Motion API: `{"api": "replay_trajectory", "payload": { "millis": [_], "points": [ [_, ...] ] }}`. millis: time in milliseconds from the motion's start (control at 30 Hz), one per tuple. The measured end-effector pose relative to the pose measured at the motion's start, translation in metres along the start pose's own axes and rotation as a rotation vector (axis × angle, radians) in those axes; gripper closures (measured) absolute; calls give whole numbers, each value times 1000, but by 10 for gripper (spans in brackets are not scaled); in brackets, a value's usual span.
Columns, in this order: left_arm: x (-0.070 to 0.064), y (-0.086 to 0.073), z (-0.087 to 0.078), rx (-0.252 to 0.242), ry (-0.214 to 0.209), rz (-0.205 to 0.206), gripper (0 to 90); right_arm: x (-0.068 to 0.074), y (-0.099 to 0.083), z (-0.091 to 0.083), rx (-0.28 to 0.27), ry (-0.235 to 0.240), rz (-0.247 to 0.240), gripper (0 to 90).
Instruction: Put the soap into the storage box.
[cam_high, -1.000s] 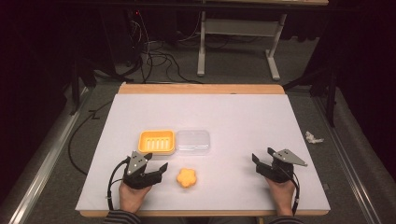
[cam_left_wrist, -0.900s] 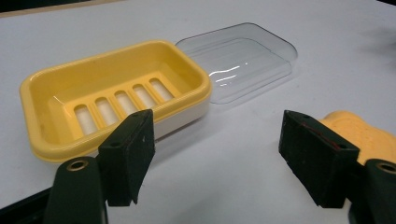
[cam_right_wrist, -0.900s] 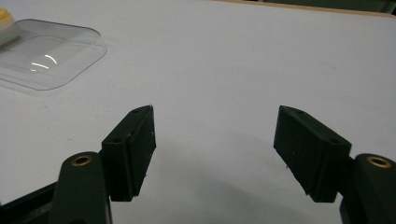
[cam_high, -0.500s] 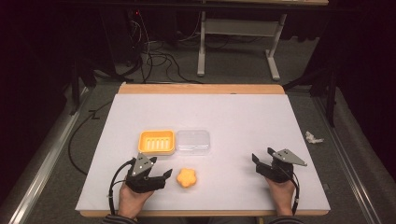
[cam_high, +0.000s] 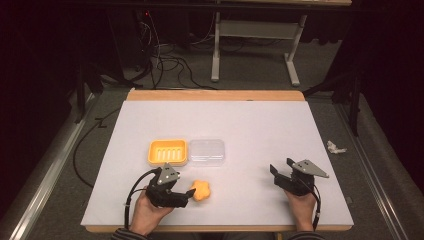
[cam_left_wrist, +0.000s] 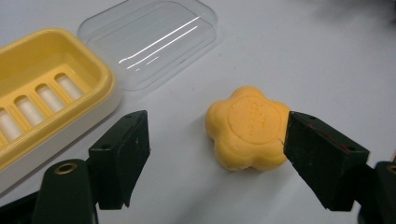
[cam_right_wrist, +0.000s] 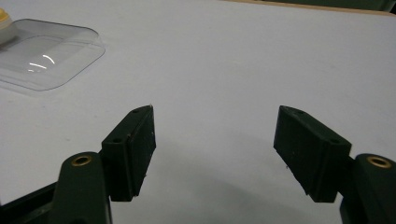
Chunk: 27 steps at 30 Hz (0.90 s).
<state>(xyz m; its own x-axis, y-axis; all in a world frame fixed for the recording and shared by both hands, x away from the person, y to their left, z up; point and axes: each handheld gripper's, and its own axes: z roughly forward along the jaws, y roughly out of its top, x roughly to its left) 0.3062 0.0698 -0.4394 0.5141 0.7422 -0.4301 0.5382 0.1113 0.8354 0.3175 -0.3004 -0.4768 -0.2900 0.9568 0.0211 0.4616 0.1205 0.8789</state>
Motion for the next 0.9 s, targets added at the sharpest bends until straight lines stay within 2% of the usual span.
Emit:
{"api": "replay_trajectory", "payload": {
  "millis": [133,367,467,633,900],
  "points": [
    [-5,-1,6,35,7,28,221,0,0,0,-1,-1,1,302],
    [-12,-3,18,83,8,45,207,-1,0,0,-4,-2,-3,302],
    [-15,-5,23,114,14,67,197,-1,0,1,-4,-4,-2,302],
    [-18,-10,33,169,14,71,165,-1,0,1,-4,-3,-2,301],
    [-20,-14,43,213,21,83,160,-1,0,1,-2,-5,-1,301]
  ]
}}
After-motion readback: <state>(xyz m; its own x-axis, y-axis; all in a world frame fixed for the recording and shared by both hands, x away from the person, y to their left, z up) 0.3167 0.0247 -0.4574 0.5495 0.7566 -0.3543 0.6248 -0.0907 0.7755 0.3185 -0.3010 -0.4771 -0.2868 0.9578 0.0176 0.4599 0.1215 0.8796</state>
